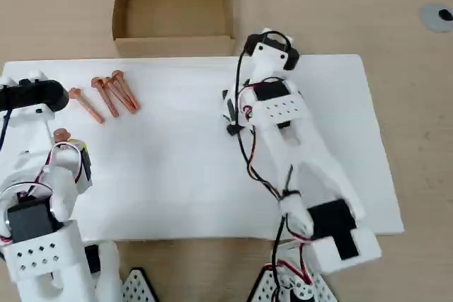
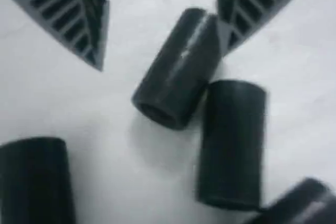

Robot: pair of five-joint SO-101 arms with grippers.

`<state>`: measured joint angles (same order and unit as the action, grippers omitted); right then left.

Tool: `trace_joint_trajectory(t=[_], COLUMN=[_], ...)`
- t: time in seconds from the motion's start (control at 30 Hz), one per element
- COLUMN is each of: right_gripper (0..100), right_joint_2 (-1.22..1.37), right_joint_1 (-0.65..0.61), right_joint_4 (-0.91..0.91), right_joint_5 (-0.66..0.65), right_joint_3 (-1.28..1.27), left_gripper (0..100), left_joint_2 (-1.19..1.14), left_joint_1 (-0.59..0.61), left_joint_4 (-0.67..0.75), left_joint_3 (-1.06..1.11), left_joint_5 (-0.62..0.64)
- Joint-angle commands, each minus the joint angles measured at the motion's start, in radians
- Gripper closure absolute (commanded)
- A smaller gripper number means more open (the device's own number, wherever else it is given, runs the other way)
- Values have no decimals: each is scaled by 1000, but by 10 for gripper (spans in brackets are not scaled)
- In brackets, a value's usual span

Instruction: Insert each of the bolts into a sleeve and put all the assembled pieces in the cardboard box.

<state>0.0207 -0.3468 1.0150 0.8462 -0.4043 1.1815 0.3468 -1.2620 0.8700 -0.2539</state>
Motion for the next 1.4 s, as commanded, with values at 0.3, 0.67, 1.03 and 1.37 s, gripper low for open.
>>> trace_joint_trajectory(t=[0.3,0.67,1.03,1.37], right_gripper=[817,818,988,988], right_joint_2=[143,275,297,289], right_joint_1=[12,-33,-74,-47], right_joint_4=[5,118,275,341], right_joint_5=[86,86,75,-55], right_joint_3=[130,242,360,495], left_gripper=[993,993,993,993], left_joint_2=[10,10,18,19], left_joint_1=[-11,-5,-5,-5], left_joint_4=[15,-28,-34,-34], left_joint_3=[32,29,23,21], left_joint_5=[3,3,3,2])
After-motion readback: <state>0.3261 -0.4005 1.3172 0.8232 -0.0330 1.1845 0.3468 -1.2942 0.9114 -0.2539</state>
